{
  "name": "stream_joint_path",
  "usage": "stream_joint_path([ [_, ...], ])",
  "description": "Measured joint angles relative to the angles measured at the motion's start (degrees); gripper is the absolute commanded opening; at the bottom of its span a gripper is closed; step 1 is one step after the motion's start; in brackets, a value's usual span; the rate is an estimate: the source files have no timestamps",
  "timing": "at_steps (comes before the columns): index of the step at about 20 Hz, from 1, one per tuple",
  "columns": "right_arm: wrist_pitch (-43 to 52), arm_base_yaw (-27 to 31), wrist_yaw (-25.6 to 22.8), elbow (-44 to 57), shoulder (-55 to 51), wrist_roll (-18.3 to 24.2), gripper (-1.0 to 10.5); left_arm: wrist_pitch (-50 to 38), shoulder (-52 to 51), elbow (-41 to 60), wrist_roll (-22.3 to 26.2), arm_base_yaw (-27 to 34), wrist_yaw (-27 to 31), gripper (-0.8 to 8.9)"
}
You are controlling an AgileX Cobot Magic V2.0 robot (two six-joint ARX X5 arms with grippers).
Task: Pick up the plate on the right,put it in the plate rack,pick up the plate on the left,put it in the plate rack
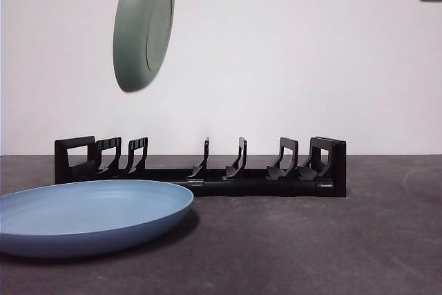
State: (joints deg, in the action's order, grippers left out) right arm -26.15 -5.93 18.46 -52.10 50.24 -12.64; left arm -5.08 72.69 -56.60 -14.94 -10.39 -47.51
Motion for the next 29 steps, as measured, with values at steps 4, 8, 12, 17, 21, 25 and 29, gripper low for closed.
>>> stream_joint_path([
  [4,0.0,0.0,0.0,0.0,0.0,0.0,3.4,-0.22,6.19,0.0,-1.84,4.35,-0.63,-0.09],
  [8,0.0,0.0,0.0,0.0,0.0,0.0,3.4,-2.93,10.49,-0.07,-1.64,5.03,-2.01,-0.09],
  [12,-0.02,0.0,-0.02,0.0,0.0,-0.02,3.4,-4.04,12.09,-0.33,-1.57,5.03,-1.73,-0.09],
  [17,-0.02,0.0,-0.48,0.0,0.0,-0.02,3.4,-6.54,12.17,-0.31,-4.11,4.59,-6.05,-0.09],
  [21,-0.02,0.0,-0.5,0.0,0.0,-0.07,3.4,-5.09,12.35,-0.31,-4.15,4.24,-1.81,-0.09],
  [25,-0.02,0.0,-0.5,0.0,0.0,-0.28,3.4,-0.48,12.35,-0.31,-1.53,4.24,0.9,-0.09],
  [29,0.0,0.0,-0.48,0.0,0.0,-0.44,3.4,4.85,12.35,-0.31,1.42,3.37,4.07,0.06],
])
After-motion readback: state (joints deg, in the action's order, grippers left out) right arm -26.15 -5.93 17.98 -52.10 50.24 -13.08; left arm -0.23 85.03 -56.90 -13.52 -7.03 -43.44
